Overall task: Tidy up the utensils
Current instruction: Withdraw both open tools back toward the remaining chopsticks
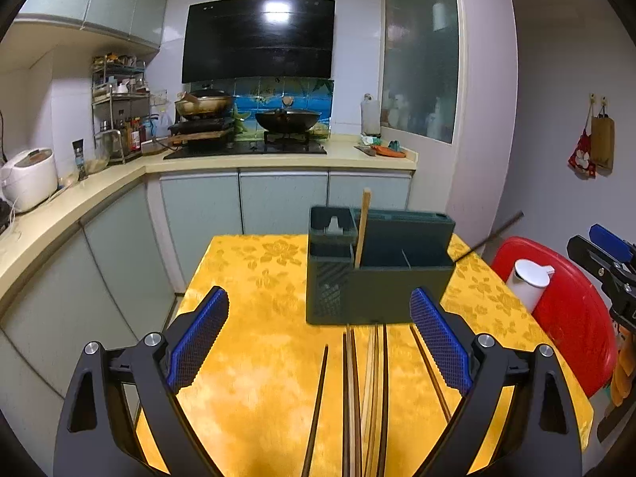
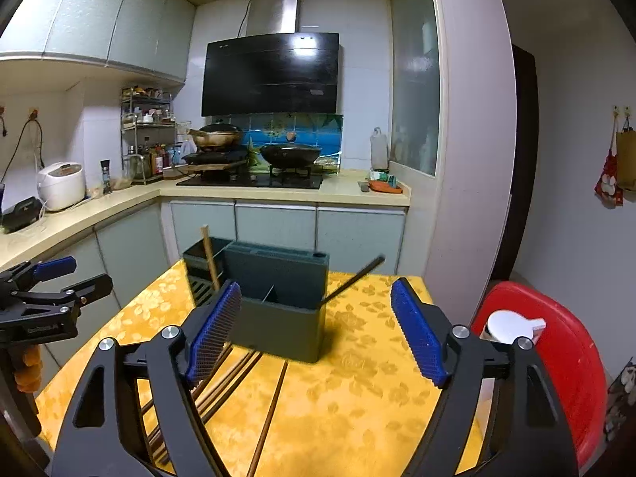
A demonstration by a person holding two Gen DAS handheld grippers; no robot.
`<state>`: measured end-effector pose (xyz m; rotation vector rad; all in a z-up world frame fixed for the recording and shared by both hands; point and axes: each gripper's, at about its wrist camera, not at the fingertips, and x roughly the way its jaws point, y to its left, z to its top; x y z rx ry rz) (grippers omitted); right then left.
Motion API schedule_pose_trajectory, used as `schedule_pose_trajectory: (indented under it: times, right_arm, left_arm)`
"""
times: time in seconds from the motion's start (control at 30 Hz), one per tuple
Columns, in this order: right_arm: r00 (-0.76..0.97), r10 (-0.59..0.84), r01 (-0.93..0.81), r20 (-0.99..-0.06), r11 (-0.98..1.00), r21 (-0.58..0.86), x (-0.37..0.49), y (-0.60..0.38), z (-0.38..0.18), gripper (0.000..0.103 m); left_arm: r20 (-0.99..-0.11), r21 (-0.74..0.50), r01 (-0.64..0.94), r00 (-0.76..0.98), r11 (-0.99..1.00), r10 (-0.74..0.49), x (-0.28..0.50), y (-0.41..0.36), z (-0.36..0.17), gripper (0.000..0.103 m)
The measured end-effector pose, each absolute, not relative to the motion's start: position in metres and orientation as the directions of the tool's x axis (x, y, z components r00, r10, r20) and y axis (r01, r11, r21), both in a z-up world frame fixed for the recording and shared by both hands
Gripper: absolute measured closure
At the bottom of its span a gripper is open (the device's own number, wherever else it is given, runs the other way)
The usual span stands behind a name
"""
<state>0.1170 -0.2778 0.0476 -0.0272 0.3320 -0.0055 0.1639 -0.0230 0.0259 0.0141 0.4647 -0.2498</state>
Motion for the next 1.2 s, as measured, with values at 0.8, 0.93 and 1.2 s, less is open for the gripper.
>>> schedule_pose_trajectory:
  times: [0.8,0.93,1.2]
  right_arm:
    - [0.857,0.028,-0.023,-0.515,1.000,0.017,0.067,-0.271,-0.066,0.027]
    - [0.844,0.044,-0.054,-0.535,0.999,-0.003,0.063,-0.260,-0.083,0.027]
    - [0.810,0.077,-0.102,-0.581,0.995,-0.010,0.063,-0.245,-0.107,0.027]
  left_arm:
    - [-0.564,-0.022,0.175,0.811,0.984,-0.157,0.111,0.018,-0.064,0.014]
    - [-0.611,-0.009,0.177,0.778,0.984,-0.145,0.104,0.019,-0.087,0.014]
    - [-0.662,-0.017,0.193,0.733,0.981,-0.155,0.091,0.024,-0.118,0.015]
